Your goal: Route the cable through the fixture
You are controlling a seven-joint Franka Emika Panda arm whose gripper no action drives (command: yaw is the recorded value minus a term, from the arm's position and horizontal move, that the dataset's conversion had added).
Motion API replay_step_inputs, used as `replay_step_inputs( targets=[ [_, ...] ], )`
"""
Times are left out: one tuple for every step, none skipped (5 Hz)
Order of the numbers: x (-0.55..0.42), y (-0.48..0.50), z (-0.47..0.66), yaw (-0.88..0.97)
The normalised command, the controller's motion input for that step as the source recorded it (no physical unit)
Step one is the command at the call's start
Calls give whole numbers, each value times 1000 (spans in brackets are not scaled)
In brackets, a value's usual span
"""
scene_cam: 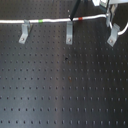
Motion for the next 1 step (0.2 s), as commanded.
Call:
replay_step_inputs(
  targets=[
    [-16,115,239,60]
  ],
)
